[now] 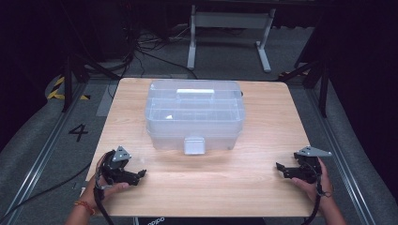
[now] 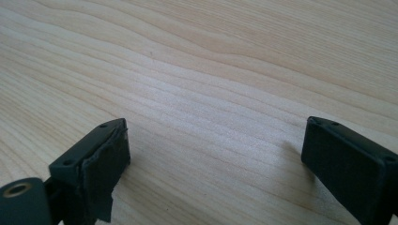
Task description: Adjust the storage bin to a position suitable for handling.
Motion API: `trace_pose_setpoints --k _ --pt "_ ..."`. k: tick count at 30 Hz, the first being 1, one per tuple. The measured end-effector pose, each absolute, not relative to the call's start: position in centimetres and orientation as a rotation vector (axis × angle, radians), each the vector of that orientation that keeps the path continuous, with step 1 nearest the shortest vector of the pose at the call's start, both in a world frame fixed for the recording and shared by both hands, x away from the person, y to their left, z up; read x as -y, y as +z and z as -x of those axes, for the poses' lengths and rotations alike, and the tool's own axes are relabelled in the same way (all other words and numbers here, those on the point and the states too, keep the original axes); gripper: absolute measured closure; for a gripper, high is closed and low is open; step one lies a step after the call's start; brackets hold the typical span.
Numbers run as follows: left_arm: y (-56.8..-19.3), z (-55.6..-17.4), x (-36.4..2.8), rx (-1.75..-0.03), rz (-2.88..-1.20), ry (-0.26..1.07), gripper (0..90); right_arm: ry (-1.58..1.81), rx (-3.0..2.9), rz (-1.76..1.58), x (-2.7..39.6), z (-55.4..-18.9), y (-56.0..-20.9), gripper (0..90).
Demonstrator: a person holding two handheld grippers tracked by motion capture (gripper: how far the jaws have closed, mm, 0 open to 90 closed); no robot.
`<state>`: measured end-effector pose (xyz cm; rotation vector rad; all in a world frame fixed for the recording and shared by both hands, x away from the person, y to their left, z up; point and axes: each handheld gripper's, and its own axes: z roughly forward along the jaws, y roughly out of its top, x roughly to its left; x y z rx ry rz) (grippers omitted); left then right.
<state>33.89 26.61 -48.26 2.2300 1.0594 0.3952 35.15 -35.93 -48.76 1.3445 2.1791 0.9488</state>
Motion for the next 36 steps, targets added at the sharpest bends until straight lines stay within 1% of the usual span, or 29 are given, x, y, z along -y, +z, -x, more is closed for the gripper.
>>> trace_pose_setpoints --k 18,23,26,28,29,30,32,36 --pt "-48.3 -33.7 -26.5 -1.082 -2.22 0.399 0.9 0.95 -2.181 -1.346 36.0 -35.1 -48.7 8.9" --pt "-48.2 -33.8 -26.5 -1.076 -2.222 0.403 0.8 0.953 -2.192 -1.332 35.9 -35.2 -48.7 10.5" --pt "-48.3 -33.8 -26.5 -1.077 -2.219 0.405 0.8 0.954 -2.209 -1.317 35.9 -35.4 -48.6 12.9" --pt "-48.3 -33.8 -26.5 -1.077 -2.22 0.406 0.9 0.956 -2.223 -1.303 35.9 -35.5 -48.4 20.5" --pt "-48.3 -33.8 -26.5 -1.077 -2.22 0.406 0.9 0.956 -2.223 -1.303 35.9 -35.5 -48.4 20.5" --pt "-48.3 -33.8 -26.5 -1.077 -2.22 0.406 0.8 0.97 -2.24 -1.271 35.8 -35.7 -48.3 24.3" --pt "-48.2 -33.8 -26.5 -1.076 -2.223 0.402 0.9 0.974 -2.26 -1.255 35.8 -35.9 -48.3 27.9" --pt "-48.2 -33.8 -26.6 -1.072 -2.227 0.398 0.8 1.003 -2.269 -1.233 35.6 -36.6 -47.6 30.3"
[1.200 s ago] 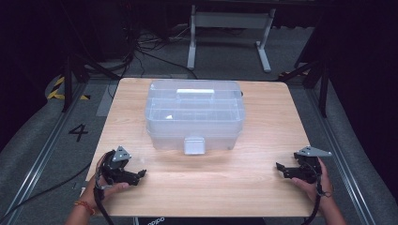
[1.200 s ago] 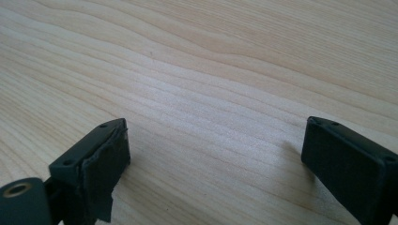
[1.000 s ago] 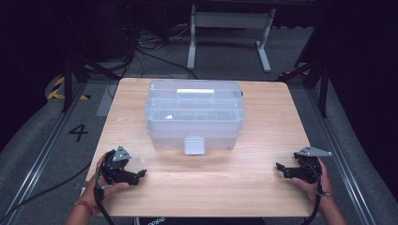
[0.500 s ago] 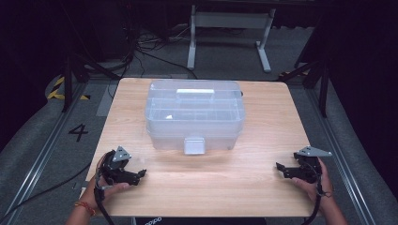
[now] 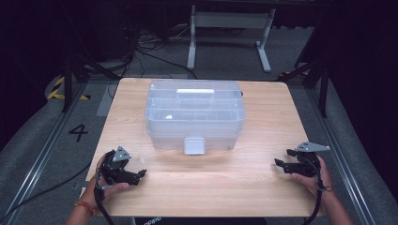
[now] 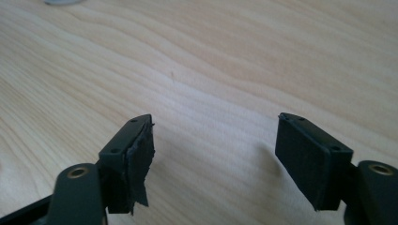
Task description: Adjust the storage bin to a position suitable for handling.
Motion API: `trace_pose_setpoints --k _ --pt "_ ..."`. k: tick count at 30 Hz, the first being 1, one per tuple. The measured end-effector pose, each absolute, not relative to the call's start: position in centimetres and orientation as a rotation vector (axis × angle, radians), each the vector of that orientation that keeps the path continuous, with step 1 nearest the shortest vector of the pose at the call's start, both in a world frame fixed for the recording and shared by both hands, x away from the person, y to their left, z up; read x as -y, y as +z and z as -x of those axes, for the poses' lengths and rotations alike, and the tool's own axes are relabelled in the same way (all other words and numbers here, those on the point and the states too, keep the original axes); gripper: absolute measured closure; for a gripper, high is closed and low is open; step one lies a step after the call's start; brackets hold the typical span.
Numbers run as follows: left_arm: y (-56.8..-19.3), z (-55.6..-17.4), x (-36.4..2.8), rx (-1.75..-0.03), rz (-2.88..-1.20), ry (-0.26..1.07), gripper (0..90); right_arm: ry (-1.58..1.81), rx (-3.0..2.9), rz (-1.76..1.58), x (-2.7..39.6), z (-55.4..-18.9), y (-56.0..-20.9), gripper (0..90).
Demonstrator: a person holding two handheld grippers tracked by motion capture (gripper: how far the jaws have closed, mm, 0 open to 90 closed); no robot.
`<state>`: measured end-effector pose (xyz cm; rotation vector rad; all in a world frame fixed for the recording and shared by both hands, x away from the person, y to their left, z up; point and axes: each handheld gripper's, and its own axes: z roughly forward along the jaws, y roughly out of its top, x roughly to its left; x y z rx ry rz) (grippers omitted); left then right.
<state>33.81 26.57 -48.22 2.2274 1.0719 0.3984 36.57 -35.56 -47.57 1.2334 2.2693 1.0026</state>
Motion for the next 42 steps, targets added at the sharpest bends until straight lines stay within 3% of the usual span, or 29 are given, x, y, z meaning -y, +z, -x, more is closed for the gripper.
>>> trace_pose_setpoints --k 42 --pt "-48.2 -33.8 -26.6 -1.074 -2.226 0.399 0.9 1.154 -2.174 -0.975 30.8 -41.3 -35.7 34.2"
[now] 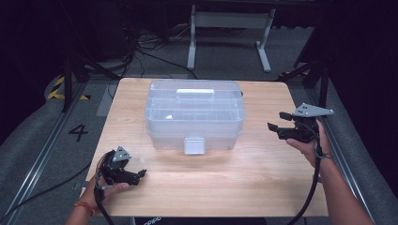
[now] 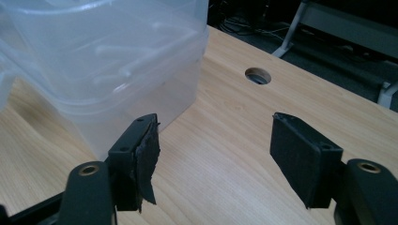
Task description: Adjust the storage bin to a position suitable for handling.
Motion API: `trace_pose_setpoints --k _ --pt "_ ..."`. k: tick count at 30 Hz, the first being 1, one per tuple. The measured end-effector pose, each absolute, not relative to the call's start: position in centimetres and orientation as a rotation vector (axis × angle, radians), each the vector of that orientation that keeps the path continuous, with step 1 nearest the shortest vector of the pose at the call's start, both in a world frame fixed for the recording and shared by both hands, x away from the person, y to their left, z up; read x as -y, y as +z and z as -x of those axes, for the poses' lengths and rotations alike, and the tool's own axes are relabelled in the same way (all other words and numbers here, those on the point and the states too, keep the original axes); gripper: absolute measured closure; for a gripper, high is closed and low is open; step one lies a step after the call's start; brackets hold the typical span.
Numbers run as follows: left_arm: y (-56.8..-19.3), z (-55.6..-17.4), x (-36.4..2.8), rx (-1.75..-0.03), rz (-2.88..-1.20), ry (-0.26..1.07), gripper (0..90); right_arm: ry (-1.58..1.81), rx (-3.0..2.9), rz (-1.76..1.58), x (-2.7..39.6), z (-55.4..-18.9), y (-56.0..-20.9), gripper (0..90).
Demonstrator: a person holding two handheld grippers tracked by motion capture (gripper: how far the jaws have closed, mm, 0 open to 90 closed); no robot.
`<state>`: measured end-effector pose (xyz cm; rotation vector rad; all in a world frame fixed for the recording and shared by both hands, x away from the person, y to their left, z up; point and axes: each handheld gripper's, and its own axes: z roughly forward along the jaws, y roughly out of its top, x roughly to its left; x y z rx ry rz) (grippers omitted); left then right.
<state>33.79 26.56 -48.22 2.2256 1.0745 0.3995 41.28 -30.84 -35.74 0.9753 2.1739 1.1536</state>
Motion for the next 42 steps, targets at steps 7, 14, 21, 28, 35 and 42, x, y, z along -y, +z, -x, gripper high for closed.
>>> trace_pose_setpoints --k 7,14,21,28,35,42 --pt "-48.2 -33.8 -26.5 -1.075 -2.222 0.403 0.9 1.166 -2.166 -0.938 29.8 -42.1 -34.1 34.8" --pt "-48.3 -33.8 -26.5 -1.075 -2.221 0.406 0.9 1.181 -2.172 -0.891 28.2 -42.9 -32.6 35.1" --pt "-48.2 -33.8 -26.5 -1.075 -2.223 0.403 0.9 1.182 -2.174 -0.858 26.9 -43.4 -31.9 35.3" --pt "-48.3 -33.8 -26.5 -1.075 -2.22 0.406 0.9 1.199 -2.171 -0.844 25.7 -44.2 -31.4 36.4" --pt "-48.2 -33.8 -26.5 -1.075 -2.223 0.402 0.9 1.218 -2.172 -0.824 24.2 -44.8 -30.4 36.7" --pt "-48.2 -33.8 -26.5 -1.075 -2.224 0.402 0.9 1.209 -2.2 -0.793 22.0 -45.8 -30.1 36.9"
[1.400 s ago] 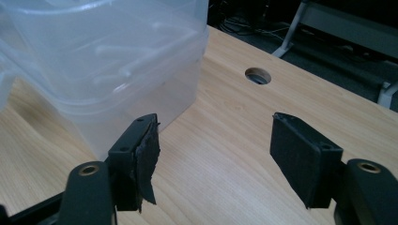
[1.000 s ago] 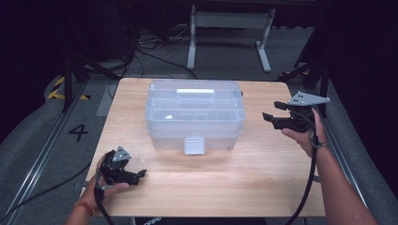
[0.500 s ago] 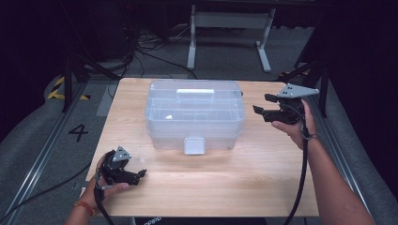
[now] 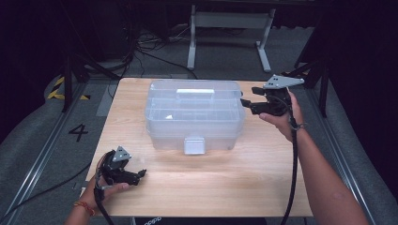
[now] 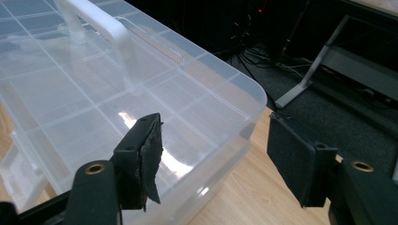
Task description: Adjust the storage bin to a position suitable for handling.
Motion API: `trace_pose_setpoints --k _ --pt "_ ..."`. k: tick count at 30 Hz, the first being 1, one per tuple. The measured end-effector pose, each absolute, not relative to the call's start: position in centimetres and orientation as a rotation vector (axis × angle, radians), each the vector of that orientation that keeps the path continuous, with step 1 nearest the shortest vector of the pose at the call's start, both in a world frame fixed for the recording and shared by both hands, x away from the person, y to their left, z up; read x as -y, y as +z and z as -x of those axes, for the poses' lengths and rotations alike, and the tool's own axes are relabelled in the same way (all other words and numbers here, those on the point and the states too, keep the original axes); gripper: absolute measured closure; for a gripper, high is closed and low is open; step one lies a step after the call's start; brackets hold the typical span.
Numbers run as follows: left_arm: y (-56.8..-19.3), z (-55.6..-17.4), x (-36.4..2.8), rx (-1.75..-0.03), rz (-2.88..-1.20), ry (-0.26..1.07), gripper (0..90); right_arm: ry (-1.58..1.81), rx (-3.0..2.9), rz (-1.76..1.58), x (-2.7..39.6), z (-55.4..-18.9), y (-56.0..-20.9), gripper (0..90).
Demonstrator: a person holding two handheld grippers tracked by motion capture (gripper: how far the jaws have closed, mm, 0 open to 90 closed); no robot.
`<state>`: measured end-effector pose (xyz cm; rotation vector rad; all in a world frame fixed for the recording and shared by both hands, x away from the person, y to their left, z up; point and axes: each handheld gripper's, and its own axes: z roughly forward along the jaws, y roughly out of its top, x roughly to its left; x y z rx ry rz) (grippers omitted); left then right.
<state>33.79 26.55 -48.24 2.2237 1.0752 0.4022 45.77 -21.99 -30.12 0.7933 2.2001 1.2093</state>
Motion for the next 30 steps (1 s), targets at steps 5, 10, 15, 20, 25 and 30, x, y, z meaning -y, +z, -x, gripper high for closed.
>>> trace_pose_setpoints --k 5,10,15,20,25,30 --pt "-48.3 -33.8 -26.5 -1.076 -2.22 0.406 0.9 1.208 -2.23 -0.768 20.1 -46.2 -30.0 36.9" --pt "-48.2 -33.8 -26.6 -1.074 -2.226 0.399 0.9 1.212 -2.246 -0.737 18.5 -46.8 -29.8 36.9" --pt "-48.3 -33.8 -26.5 -1.075 -2.222 0.406 0.9 1.184 -2.278 -0.729 17.3 -47.6 -29.8 36.9" --pt "-48.2 -33.8 -26.6 -1.074 -2.227 0.399 0.9 1.171 -2.311 -0.701 15.6 -48.3 -29.9 37.2" --pt "-48.2 -33.8 -26.5 -1.075 -2.224 0.402 0.9 1.135 -2.349 -0.684 14.3 -48.8 -30.3 37.6" --pt "-48.2 -33.8 -26.5 -1.075 -2.223 0.403 0.9 1.115 -2.377 -0.687 13.6 -49.5 -30.4 38.6"
